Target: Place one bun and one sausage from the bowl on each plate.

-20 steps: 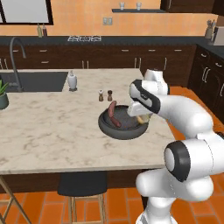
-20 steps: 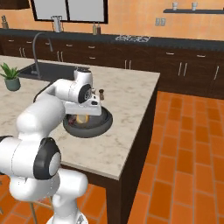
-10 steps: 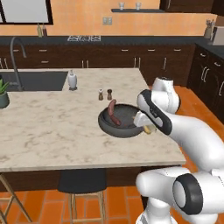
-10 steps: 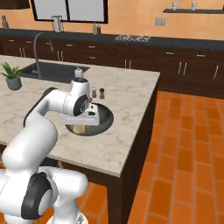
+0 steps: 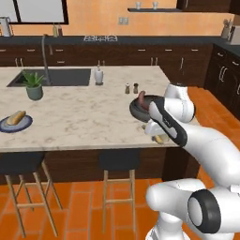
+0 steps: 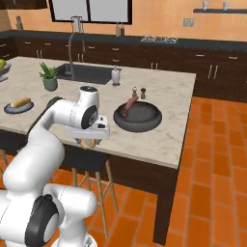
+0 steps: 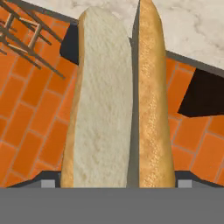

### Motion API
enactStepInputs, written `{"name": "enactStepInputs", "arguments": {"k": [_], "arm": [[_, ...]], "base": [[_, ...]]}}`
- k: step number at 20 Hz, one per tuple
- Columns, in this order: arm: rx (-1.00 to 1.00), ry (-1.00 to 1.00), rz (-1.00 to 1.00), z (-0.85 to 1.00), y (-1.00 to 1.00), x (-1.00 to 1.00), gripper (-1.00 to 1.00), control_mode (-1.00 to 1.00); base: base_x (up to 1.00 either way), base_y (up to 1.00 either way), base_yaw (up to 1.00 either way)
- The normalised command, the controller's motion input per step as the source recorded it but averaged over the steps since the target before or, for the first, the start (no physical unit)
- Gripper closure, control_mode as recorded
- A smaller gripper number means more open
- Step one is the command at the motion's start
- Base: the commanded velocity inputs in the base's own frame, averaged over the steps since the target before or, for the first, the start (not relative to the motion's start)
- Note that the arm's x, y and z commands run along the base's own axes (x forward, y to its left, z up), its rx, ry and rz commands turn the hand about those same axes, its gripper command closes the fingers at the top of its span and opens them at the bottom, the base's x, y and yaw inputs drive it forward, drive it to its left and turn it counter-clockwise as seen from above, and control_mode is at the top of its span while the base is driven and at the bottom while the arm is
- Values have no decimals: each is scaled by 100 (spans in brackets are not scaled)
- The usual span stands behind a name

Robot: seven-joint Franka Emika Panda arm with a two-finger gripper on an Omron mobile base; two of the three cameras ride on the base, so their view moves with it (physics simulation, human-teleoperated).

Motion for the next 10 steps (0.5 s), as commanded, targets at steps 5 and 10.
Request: {"name": "enactStepInputs", "arguments": {"k": [5, 10], "arm": [[0, 0, 0, 0, 0, 0, 100, 100], [0, 0, 0, 0, 0, 0, 100, 100]], "base": [[-44, 100, 0], [-30, 100, 0]]}}
